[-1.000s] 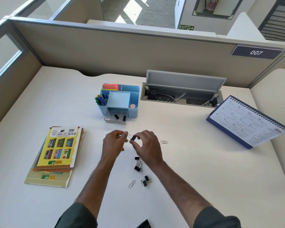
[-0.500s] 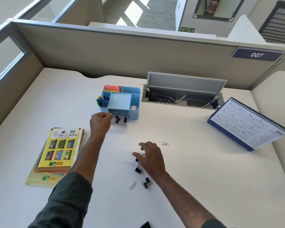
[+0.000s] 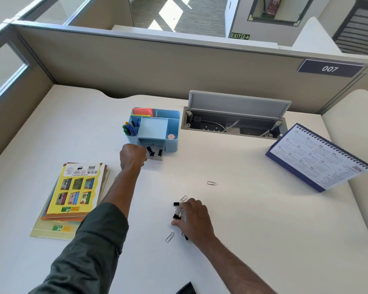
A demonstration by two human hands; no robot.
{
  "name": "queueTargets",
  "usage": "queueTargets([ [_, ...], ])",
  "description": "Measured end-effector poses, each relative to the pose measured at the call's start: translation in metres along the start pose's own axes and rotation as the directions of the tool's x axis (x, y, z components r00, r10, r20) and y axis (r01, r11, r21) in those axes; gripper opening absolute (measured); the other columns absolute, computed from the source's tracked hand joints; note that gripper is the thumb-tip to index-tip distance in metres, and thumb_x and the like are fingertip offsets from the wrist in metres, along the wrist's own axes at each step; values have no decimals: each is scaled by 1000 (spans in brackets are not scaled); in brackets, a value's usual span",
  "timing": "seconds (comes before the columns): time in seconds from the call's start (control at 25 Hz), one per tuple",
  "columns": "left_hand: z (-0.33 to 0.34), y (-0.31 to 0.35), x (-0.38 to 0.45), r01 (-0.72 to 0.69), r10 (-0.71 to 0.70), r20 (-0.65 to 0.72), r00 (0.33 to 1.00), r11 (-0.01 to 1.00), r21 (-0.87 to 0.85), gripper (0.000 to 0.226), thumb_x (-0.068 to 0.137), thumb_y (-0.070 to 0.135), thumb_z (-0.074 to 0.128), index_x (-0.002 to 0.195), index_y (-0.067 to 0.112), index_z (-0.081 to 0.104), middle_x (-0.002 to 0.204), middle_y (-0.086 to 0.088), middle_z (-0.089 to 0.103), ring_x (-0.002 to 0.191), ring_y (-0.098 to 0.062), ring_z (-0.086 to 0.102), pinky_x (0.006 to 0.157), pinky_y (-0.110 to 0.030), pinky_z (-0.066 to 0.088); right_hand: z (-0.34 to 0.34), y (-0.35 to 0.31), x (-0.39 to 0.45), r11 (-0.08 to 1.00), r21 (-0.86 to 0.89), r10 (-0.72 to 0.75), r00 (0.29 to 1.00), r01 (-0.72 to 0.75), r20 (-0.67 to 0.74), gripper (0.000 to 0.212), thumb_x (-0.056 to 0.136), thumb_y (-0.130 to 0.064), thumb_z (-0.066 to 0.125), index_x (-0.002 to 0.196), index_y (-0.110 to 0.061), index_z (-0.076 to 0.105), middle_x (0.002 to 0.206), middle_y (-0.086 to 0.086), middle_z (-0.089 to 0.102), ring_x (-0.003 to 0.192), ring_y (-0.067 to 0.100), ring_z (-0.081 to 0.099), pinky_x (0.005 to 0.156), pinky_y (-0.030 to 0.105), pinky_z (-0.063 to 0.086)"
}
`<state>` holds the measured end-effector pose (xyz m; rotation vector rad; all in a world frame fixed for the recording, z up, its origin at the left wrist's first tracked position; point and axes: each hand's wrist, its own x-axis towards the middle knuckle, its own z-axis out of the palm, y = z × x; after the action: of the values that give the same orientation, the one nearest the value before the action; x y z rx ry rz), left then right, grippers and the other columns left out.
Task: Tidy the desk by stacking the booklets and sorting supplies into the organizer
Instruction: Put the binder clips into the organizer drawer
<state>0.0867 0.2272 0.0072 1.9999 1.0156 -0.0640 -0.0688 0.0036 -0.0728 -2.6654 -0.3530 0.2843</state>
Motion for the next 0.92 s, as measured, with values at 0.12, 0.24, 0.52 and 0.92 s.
queueTargets([
  [0.12,3,0,1,-6,6,26,1000,999,31,20,89,12,58,73,7,69,70,-8,71,54,-20,61,58,-28,52,4,0,-3,999,-41,10,1000,-9,8,41,66,-49,79,92,-22,64,90,-4,59,82,22,57,71,35,48],
  [0.24,4,-1,0,-12,9,62,998,999,50,19,92,14,55,86,6,71,68,-5,68,55,-17,60,53,-24,44,9,0,-4,997,-77,2,1000,0,18,34,67,-45,79,87,-23,63,85,-5,59,78,21,58,68,35,49],
  [0.52,3,-7,1,-35,26,131,991,997,63,30,97,22,47,91,6,72,68,-8,70,52,-20,54,64,-30,48,11,-2,-6,978,-197,-72,997,70,-5,36,58,-44,85,79,-27,61,76,-9,57,67,15,56,59,27,45],
  [0.92,-6,-7,-22,-156,150,124,981,987,37,54,104,51,37,94,9,69,76,-11,68,69,-27,60,68,-36,49,10,2,-10,972,-166,-196,967,169,-163,11,78,-29,75,82,-25,65,76,-8,54,66,15,52,60,28,41],
])
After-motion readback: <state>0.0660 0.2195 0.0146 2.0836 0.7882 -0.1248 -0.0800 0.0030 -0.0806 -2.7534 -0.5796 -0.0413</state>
